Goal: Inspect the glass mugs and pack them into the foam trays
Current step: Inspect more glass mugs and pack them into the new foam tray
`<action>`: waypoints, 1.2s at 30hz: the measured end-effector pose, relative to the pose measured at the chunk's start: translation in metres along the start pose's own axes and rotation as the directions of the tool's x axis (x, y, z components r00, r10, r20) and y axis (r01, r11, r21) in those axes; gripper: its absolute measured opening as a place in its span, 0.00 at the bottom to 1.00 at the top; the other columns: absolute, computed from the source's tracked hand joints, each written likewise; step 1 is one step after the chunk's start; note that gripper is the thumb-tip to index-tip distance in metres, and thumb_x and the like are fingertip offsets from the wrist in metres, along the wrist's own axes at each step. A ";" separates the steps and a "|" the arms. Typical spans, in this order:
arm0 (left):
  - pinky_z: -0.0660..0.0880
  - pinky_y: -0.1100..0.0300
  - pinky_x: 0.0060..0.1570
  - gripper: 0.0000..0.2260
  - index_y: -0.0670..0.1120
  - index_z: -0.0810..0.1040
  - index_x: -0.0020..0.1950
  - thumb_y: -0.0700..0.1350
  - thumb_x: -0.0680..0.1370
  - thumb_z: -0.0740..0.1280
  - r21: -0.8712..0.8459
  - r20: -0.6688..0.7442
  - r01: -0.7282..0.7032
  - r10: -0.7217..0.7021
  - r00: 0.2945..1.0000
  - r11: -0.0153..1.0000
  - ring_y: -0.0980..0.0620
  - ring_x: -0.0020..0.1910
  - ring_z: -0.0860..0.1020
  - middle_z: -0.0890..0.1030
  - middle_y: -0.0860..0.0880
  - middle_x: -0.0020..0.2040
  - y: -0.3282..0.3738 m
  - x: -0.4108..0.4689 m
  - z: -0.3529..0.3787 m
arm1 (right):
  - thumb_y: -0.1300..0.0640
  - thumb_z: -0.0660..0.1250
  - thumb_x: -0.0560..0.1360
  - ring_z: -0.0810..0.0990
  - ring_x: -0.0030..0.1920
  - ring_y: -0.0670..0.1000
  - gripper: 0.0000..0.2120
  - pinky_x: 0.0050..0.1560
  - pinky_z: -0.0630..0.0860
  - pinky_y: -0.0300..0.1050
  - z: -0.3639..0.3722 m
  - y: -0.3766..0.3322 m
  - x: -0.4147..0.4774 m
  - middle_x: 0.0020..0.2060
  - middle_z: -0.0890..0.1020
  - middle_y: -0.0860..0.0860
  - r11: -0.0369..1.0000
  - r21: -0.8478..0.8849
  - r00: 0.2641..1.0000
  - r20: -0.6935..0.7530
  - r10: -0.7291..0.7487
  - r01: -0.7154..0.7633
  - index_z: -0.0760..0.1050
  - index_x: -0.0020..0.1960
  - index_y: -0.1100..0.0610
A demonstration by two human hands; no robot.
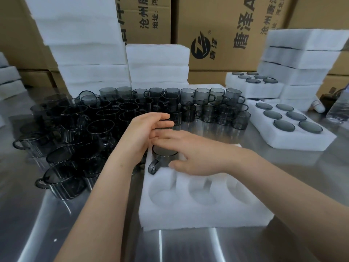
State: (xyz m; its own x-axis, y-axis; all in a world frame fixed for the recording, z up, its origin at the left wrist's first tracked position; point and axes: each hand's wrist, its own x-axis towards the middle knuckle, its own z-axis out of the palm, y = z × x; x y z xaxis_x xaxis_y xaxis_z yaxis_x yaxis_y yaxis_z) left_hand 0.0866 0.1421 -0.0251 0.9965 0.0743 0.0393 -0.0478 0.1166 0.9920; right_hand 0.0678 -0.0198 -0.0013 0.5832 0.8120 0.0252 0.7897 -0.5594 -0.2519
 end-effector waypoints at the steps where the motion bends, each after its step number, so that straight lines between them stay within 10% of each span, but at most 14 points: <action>1: 0.82 0.59 0.42 0.10 0.44 0.81 0.56 0.44 0.81 0.62 0.008 -0.003 -0.002 0.002 1.000 1.000 0.47 0.47 0.85 0.86 0.45 0.49 0.000 0.000 0.000 | 0.58 0.60 0.80 0.56 0.75 0.50 0.28 0.71 0.60 0.52 0.004 0.000 -0.001 0.77 0.59 0.47 0.998 -0.054 0.999 0.032 0.019 -0.018 0.58 0.78 0.53; 9: 0.79 0.54 0.54 0.10 0.48 0.82 0.54 0.45 0.82 0.61 0.126 -0.023 -0.060 0.063 0.998 0.990 0.49 0.47 0.85 0.86 0.48 0.48 -0.001 -0.003 0.006 | 0.40 0.44 0.82 0.40 0.77 0.44 0.30 0.74 0.41 0.58 0.027 -0.002 -0.010 0.79 0.42 0.43 0.957 -0.286 0.989 0.117 0.093 -0.056 0.38 0.79 0.46; 12: 0.80 0.58 0.46 0.11 0.48 0.82 0.51 0.42 0.82 0.60 0.152 -0.068 -0.112 0.123 0.990 0.982 0.50 0.43 0.85 0.86 0.49 0.45 0.001 -0.005 0.013 | 0.44 0.45 0.82 0.47 0.77 0.45 0.26 0.75 0.49 0.56 0.016 -0.005 -0.009 0.79 0.50 0.45 0.983 -0.181 0.992 0.111 0.065 -0.044 0.50 0.80 0.47; 15: 0.77 0.59 0.37 0.12 0.46 0.82 0.46 0.38 0.81 0.60 0.213 -0.093 -0.182 0.206 0.974 0.960 0.50 0.37 0.81 0.84 0.49 0.39 0.000 -0.006 0.021 | 0.52 0.51 0.75 0.77 0.58 0.53 0.23 0.58 0.74 0.52 -0.004 -0.003 -0.009 0.59 0.81 0.54 0.996 0.078 0.955 -0.287 0.070 -0.050 0.81 0.58 0.57; 19: 0.76 0.59 0.44 0.11 0.52 0.80 0.41 0.40 0.79 0.63 0.529 0.093 -0.335 0.339 0.936 0.780 0.53 0.39 0.81 0.83 0.53 0.38 -0.009 -0.009 0.031 | 0.56 0.59 0.71 0.80 0.38 0.52 0.15 0.42 0.77 0.50 -0.037 0.002 -0.003 0.33 0.83 0.52 0.901 0.425 0.677 -0.689 0.259 0.089 0.83 0.38 0.60; 27: 0.75 0.54 0.42 0.11 0.57 0.69 0.36 0.48 0.78 0.63 0.803 0.319 -0.343 0.134 0.938 0.488 0.49 0.44 0.78 0.78 0.56 0.40 -0.016 -0.014 0.034 | 0.53 0.68 0.76 0.74 0.57 0.45 0.16 0.51 0.66 0.36 -0.036 -0.005 0.091 0.56 0.78 0.46 0.971 0.176 0.950 -0.239 0.199 -0.159 0.77 0.64 0.51; 36: 0.75 0.46 0.49 0.19 0.43 0.76 0.52 0.54 0.73 0.53 0.877 0.349 -0.372 0.129 0.928 0.305 0.41 0.48 0.77 0.79 0.44 0.46 -0.016 -0.016 0.031 | 0.54 0.73 0.73 0.78 0.43 0.48 0.04 0.46 0.73 0.40 -0.013 0.004 0.121 0.39 0.80 0.46 0.969 0.169 0.954 -0.208 0.216 -0.183 0.79 0.41 0.51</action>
State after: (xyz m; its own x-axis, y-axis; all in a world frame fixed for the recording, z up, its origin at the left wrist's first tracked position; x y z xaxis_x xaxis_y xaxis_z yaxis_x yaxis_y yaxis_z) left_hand 0.0732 0.1082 -0.0374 0.9428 -0.2618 0.2066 -0.3250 -0.8604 0.3926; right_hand 0.1435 0.0741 0.0138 0.7666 0.6191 0.1704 0.6262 -0.6619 -0.4120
